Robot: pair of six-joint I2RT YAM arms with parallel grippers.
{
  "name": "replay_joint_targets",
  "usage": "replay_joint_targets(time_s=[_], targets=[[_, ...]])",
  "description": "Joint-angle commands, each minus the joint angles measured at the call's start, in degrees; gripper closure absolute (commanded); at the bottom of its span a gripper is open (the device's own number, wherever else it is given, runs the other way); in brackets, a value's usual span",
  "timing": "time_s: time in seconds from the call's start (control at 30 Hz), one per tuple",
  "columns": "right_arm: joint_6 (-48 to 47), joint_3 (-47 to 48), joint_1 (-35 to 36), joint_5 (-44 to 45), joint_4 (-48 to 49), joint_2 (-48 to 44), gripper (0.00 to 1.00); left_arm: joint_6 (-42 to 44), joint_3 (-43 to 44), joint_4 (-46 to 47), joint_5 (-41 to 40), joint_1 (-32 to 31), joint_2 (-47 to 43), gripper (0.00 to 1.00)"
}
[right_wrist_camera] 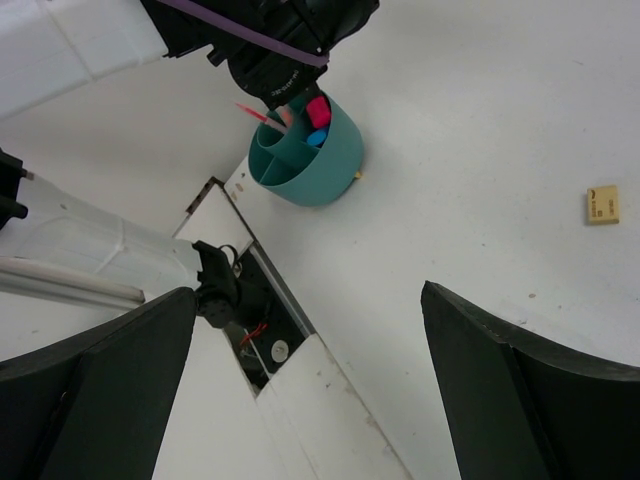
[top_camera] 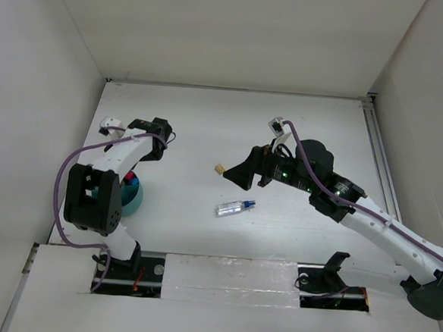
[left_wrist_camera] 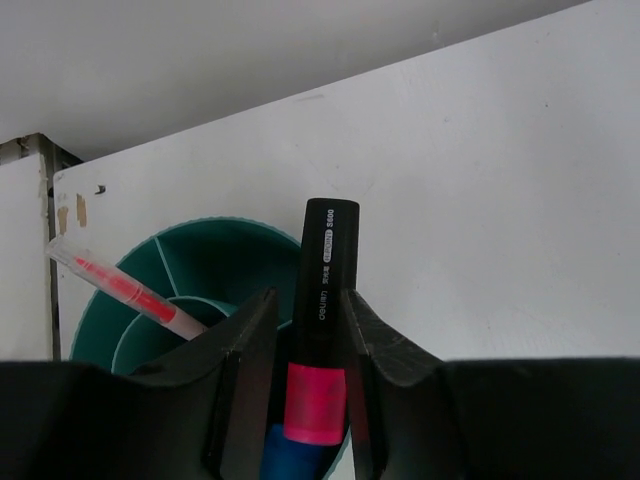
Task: Sort the stationery into containers
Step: Place the pen in the storage box.
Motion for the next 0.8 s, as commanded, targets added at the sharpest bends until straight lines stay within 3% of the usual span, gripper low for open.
replay_joint_targets(time_s=[0.0,0.1,0.17,0.77], targets=[[-1.00,0.06,0.07,-0.92,3.50,-0.22,0.00,-7.20,1.51,-1.40,-8.23,-0.21,-3.21,0.74],[-1.00,0.06,0.07,-0.92,3.50,-0.21,0.00,-6.58,2.04,-1.40,-8.23,-0.74,-3.21,0.74],[-1.00,0.06,0.07,-0.92,3.50,-0.21,0.00,-7.11,2.04,-1.40,-8.23,-0.74,-3.21,0.67],[-1.00,0.06,0.07,-0.92,3.50,-0.21,0.00,-7.12,3.70,-1.40,-7.18,-0.74,-1.46,0.44]])
